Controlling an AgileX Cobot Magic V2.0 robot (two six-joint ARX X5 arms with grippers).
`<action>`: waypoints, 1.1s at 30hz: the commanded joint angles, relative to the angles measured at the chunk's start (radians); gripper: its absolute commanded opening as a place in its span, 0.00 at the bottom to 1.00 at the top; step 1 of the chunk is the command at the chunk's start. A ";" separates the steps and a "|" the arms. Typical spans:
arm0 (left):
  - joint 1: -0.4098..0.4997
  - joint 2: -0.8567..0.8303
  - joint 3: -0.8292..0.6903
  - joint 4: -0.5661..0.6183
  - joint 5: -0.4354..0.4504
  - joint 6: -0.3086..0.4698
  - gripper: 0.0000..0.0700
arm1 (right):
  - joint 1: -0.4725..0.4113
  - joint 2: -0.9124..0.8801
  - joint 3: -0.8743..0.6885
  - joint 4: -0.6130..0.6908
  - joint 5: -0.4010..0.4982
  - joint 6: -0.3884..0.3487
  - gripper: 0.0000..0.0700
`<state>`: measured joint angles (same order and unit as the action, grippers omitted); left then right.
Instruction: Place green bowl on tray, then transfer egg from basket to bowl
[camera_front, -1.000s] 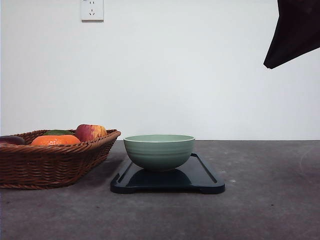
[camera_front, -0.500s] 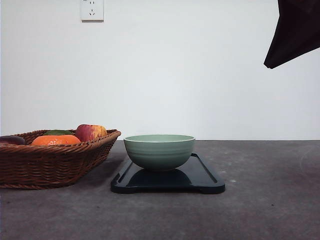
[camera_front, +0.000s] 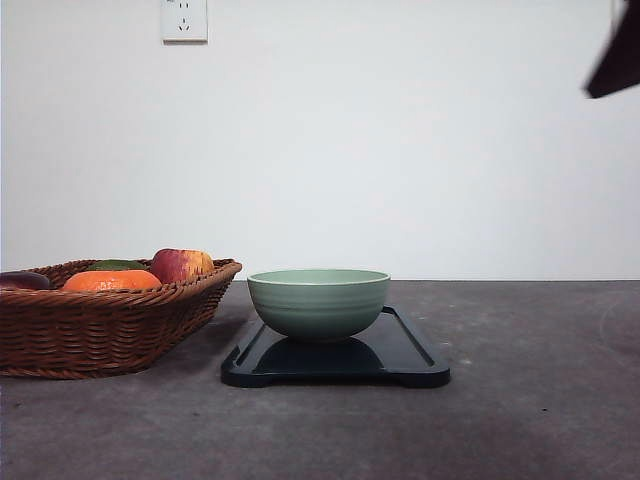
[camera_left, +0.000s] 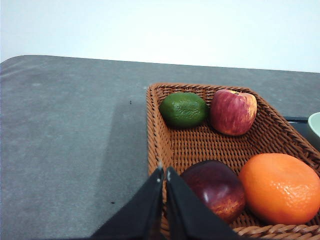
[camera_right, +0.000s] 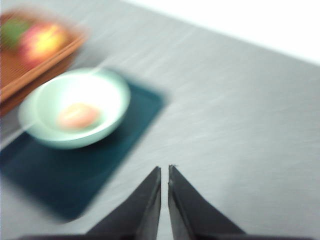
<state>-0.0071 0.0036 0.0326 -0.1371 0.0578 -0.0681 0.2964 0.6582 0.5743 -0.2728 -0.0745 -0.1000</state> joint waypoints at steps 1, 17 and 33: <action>0.000 0.000 -0.020 0.010 0.002 -0.003 0.00 | -0.041 -0.064 -0.071 0.055 0.005 -0.018 0.02; 0.000 0.000 -0.020 0.010 0.002 -0.003 0.00 | -0.236 -0.633 -0.535 0.141 0.004 0.003 0.02; 0.000 0.000 -0.019 0.010 0.002 -0.003 0.00 | -0.240 -0.655 -0.562 0.180 0.000 0.043 0.02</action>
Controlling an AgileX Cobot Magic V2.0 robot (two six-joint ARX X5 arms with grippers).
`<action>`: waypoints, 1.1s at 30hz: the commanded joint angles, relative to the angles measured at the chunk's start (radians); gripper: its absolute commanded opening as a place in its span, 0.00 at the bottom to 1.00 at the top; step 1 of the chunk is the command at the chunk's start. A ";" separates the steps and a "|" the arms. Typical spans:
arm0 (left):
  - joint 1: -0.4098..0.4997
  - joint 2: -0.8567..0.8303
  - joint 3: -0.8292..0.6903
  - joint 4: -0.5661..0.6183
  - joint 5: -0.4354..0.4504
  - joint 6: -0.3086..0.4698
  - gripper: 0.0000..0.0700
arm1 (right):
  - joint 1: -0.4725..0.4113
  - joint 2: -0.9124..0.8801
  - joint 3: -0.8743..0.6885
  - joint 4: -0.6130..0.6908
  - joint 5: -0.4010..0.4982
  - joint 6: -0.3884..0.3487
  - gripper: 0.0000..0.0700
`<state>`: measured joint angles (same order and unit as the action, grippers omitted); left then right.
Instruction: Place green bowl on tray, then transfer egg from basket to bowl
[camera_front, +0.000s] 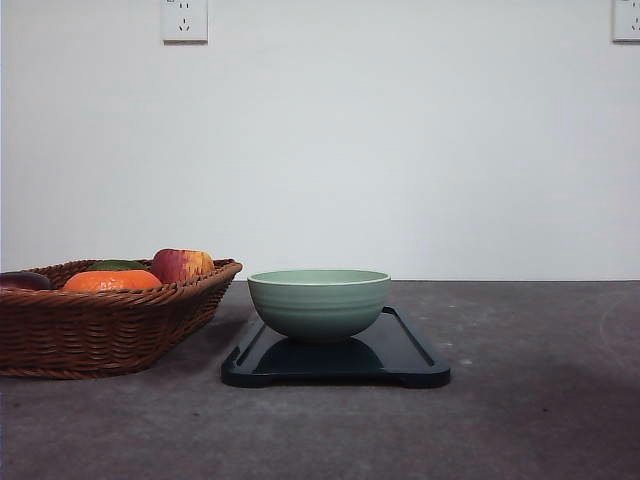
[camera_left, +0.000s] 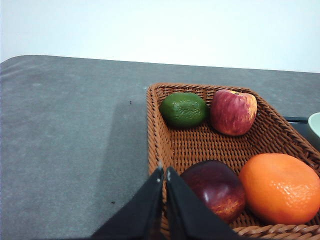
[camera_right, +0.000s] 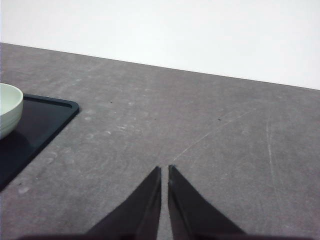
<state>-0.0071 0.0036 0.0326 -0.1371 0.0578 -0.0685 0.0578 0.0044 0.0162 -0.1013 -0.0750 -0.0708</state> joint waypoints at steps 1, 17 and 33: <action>0.000 0.000 -0.019 0.010 0.002 -0.002 0.00 | -0.002 -0.001 -0.004 0.009 0.001 0.014 0.02; 0.000 0.000 -0.019 0.010 0.002 -0.002 0.00 | -0.002 -0.001 -0.004 0.009 0.001 0.014 0.02; 0.000 0.000 -0.019 0.010 0.002 -0.002 0.00 | -0.002 -0.001 -0.004 0.009 0.001 0.014 0.02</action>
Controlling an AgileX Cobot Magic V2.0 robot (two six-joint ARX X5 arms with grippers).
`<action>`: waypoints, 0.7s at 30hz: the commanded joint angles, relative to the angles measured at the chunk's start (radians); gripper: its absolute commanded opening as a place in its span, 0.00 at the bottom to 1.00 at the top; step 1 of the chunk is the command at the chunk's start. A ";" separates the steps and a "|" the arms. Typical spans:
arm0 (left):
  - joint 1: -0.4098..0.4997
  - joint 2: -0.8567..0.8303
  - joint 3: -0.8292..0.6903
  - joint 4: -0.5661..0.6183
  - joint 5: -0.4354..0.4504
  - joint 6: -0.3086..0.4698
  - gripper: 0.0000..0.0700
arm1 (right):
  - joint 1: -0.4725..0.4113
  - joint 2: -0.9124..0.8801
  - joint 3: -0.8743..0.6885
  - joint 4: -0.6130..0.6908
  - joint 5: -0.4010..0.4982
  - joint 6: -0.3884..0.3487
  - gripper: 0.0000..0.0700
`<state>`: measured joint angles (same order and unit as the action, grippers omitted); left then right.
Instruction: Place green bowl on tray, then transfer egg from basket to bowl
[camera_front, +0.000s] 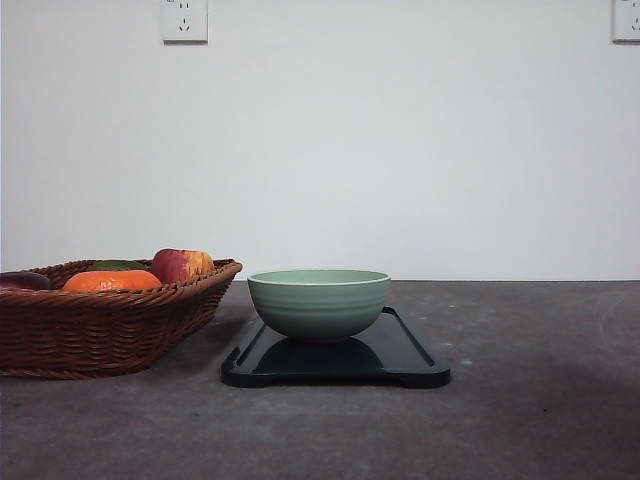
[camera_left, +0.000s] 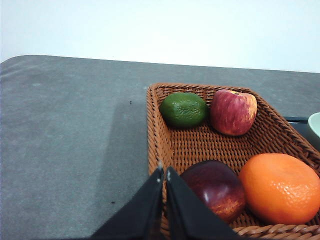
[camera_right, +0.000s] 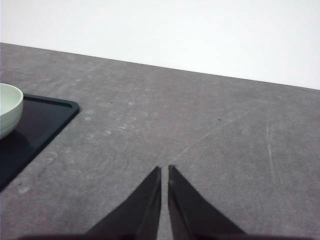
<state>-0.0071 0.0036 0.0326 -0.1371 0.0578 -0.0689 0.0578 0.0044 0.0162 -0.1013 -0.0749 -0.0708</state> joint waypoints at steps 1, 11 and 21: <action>0.000 0.000 -0.019 0.010 0.002 -0.002 0.00 | -0.002 -0.001 -0.004 0.009 0.001 0.014 0.02; 0.000 0.000 -0.019 0.010 0.002 -0.002 0.00 | -0.002 -0.001 -0.004 0.009 0.001 0.014 0.02; 0.000 0.000 -0.019 0.010 0.002 -0.002 0.00 | -0.002 -0.001 -0.004 0.009 0.001 0.014 0.02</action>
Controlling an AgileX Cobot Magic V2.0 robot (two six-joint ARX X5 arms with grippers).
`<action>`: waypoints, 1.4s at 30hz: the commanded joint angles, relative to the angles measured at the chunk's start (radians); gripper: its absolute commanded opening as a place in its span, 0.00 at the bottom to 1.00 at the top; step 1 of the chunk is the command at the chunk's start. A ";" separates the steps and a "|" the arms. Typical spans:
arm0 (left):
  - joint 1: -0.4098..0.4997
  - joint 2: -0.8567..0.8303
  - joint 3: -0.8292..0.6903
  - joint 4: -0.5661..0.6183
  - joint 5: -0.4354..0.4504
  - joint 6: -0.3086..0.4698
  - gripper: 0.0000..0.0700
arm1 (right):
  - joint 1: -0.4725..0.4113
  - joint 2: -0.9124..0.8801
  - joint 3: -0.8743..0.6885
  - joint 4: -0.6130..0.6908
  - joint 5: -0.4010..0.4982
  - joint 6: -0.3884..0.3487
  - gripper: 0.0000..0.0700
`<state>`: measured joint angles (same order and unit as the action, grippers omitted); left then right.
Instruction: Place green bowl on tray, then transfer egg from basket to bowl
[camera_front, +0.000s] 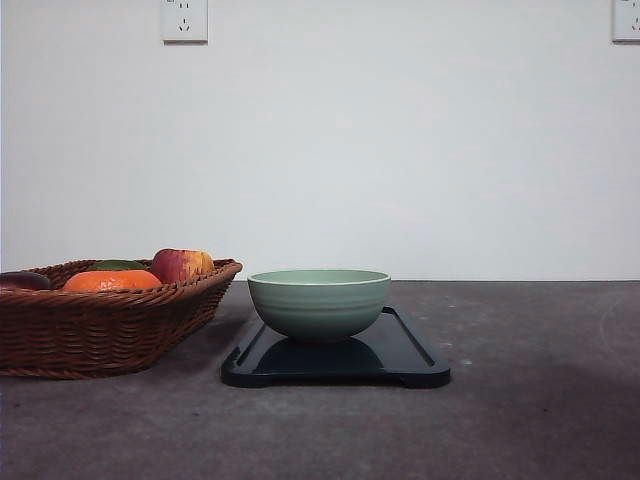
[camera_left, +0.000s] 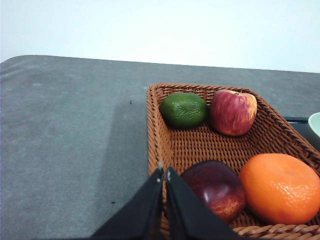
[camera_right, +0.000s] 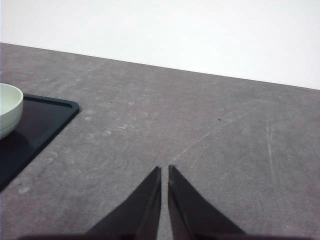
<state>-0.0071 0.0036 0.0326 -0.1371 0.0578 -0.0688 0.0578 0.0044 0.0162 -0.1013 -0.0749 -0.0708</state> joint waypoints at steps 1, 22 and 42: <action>0.000 0.000 -0.019 0.010 0.002 -0.002 0.00 | -0.002 -0.001 -0.004 0.009 0.001 0.014 0.02; 0.000 0.000 -0.019 0.010 0.002 -0.002 0.00 | -0.002 -0.001 -0.004 0.009 0.001 0.014 0.02; 0.000 0.000 -0.019 0.010 0.002 -0.002 0.00 | -0.002 -0.001 -0.004 0.009 0.001 0.014 0.02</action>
<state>-0.0071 0.0036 0.0326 -0.1371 0.0578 -0.0685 0.0578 0.0044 0.0162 -0.1013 -0.0750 -0.0708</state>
